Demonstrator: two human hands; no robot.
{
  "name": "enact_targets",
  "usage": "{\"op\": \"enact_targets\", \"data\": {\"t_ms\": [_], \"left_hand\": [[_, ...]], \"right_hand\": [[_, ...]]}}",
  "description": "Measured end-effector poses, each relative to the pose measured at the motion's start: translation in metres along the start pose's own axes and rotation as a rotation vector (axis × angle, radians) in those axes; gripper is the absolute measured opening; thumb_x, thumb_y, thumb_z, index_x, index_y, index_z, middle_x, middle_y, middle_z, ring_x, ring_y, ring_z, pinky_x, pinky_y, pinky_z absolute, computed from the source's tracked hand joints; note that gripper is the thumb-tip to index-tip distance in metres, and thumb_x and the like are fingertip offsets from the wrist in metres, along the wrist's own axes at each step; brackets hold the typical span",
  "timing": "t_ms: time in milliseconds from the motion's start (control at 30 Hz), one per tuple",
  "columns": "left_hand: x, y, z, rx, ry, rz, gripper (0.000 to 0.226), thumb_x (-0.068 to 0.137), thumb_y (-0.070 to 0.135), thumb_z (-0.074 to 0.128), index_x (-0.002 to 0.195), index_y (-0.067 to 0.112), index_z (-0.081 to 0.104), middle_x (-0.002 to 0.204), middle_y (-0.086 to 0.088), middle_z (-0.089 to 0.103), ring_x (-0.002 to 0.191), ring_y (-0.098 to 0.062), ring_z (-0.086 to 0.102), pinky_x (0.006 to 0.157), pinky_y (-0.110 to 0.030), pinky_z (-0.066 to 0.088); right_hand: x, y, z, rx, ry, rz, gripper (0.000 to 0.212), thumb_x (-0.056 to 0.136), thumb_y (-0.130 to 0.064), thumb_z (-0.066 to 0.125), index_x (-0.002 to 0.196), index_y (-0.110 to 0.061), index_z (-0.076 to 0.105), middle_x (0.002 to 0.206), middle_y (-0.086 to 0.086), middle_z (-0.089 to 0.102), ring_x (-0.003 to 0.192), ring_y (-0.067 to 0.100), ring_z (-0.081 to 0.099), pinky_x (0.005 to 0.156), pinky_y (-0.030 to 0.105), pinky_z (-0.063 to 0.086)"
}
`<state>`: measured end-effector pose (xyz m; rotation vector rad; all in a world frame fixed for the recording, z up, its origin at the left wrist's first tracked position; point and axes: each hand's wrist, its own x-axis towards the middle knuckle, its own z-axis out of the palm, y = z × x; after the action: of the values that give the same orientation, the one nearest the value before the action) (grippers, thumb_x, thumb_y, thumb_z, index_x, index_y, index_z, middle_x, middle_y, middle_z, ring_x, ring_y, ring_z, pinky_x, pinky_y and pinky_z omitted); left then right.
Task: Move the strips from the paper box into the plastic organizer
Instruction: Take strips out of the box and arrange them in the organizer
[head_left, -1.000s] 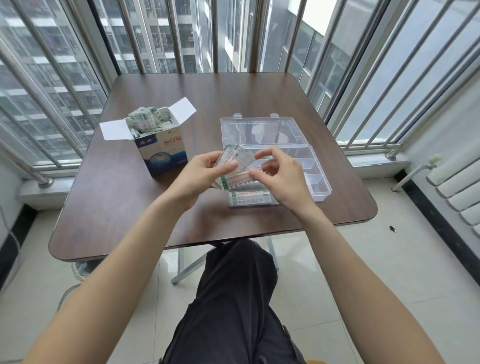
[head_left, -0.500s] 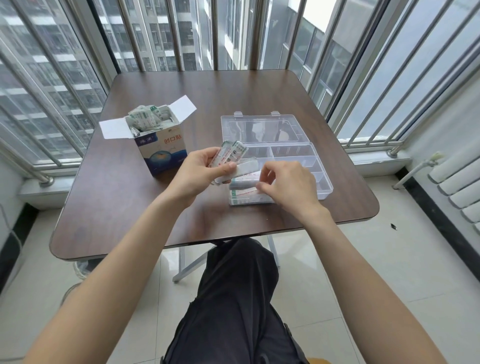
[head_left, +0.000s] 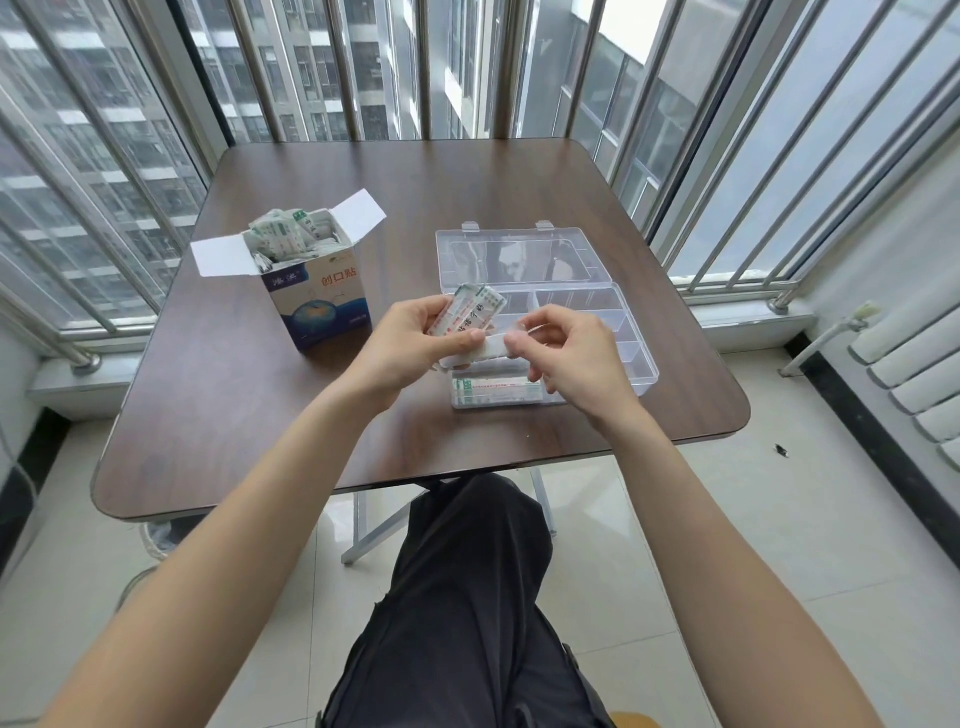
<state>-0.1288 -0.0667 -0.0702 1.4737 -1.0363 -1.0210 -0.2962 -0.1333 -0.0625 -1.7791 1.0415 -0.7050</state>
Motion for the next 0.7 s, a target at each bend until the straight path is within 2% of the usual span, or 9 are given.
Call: {"op": "enact_targets", "data": {"t_ms": [167,267,333,400,467,567,700], "left_hand": [[-0.002,0.001,0.001,0.061,0.013,-0.017,0.014,0.094,0.018,0.055,0.101,0.015,0.067,0.086,-0.001,0.069,0.065,-0.004,0.058,0.052,-0.015,0.042],[-0.001,-0.001,-0.004,0.072,0.069,0.004,0.009,0.09,0.015,0.062,0.094,0.019,0.068,0.084,-0.004,0.069,0.069,-0.013,0.058,0.056,-0.023,0.042],[0.0,-0.002,-0.008,0.059,0.103,0.01,0.009,0.087,0.013,0.065,0.093,0.019,0.068,0.083,-0.002,0.07,0.07,-0.01,0.06,0.06,-0.022,0.045],[0.001,-0.002,-0.011,0.07,0.124,0.023,0.01,0.085,0.012,0.067,0.095,0.016,0.068,0.08,0.0,0.069,0.066,-0.005,0.06,0.058,-0.018,0.045],[0.001,-0.002,-0.011,0.088,0.12,0.028,0.012,0.083,0.013,0.069,0.094,0.016,0.068,0.077,0.001,0.068,0.064,-0.004,0.058,0.056,-0.016,0.044],[0.002,0.0,-0.009,0.127,0.108,0.037,0.013,0.08,0.013,0.072,0.091,0.018,0.068,0.076,0.005,0.068,0.062,0.0,0.059,0.057,-0.013,0.044],[0.002,0.003,-0.004,0.17,0.057,0.063,0.01,0.081,0.013,0.072,0.088,0.019,0.068,0.074,0.006,0.067,0.061,0.002,0.057,0.057,-0.011,0.043]], "right_hand": [[0.003,0.007,-0.003,0.001,-0.007,0.007,0.005,0.083,-0.011,0.068,0.084,-0.011,0.063,0.071,0.005,0.067,0.044,0.008,0.051,0.043,0.015,0.038],[0.002,0.01,-0.011,0.054,-0.008,-0.03,0.003,0.082,-0.006,0.068,0.083,-0.009,0.066,0.071,0.006,0.066,0.051,0.012,0.058,0.051,0.02,0.047],[0.0,0.013,-0.016,0.097,-0.039,-0.048,0.003,0.081,-0.005,0.07,0.083,-0.006,0.069,0.073,0.006,0.068,0.062,0.013,0.064,0.066,0.026,0.055],[-0.003,0.015,-0.019,0.048,-0.061,-0.07,0.006,0.08,-0.014,0.074,0.081,-0.008,0.072,0.074,0.003,0.071,0.069,0.012,0.066,0.076,0.026,0.054],[-0.003,0.015,-0.019,-0.042,-0.054,-0.114,0.011,0.081,-0.02,0.073,0.079,-0.009,0.072,0.072,0.0,0.071,0.07,0.012,0.066,0.077,0.026,0.054],[-0.001,0.013,-0.015,-0.187,-0.068,-0.211,0.001,0.081,-0.01,0.072,0.081,-0.011,0.073,0.073,-0.006,0.069,0.071,0.007,0.066,0.076,0.026,0.054],[0.0,0.01,-0.009,-0.321,-0.098,-0.26,0.005,0.082,-0.009,0.067,0.082,-0.013,0.071,0.075,-0.005,0.069,0.073,0.009,0.065,0.079,0.034,0.054]]}}
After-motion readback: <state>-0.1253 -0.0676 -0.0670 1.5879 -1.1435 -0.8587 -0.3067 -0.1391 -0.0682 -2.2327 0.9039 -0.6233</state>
